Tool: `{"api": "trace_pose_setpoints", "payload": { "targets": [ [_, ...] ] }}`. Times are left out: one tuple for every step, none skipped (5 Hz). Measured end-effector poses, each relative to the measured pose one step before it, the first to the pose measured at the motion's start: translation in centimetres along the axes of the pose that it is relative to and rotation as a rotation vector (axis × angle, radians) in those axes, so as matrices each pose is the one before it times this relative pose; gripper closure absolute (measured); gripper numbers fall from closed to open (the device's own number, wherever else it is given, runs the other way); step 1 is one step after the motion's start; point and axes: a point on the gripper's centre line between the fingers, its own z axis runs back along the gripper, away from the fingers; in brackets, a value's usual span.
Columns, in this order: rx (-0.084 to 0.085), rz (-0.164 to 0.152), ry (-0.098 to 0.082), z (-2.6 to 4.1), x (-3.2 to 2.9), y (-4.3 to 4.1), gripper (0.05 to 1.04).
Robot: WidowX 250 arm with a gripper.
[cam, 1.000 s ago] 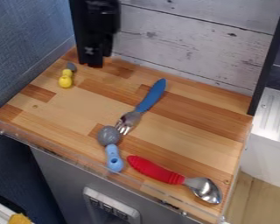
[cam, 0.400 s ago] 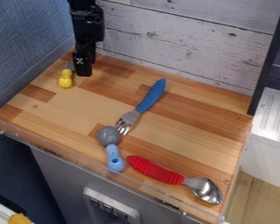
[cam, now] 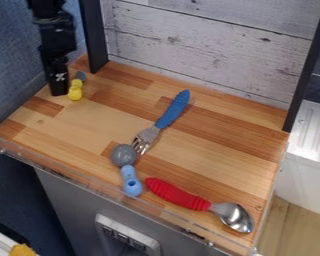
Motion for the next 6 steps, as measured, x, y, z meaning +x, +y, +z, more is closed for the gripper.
{"api": "trace_pose_setpoints", "payload": {
  "targets": [
    [0.0044,-0.0671,-0.0035,-0.694,0.395,-0.454,0.084],
    [0.0239,-0.1554,-0.0086,-0.439,0.599,-0.050,0.084],
    [0.0273,-0.2097,-0.0126,-0.187,0.906,0.141,0.087],
    [0.0161,-0.1499,-0.0087,-0.441,0.350,-0.046,0.085],
    [0.0220,-0.0353,0.0025,-0.130,0.688,0.582,0.135],
    [0.0118,0.0946,0.0110,-0.105,0.125,0.815,0.431]
  ]
}}
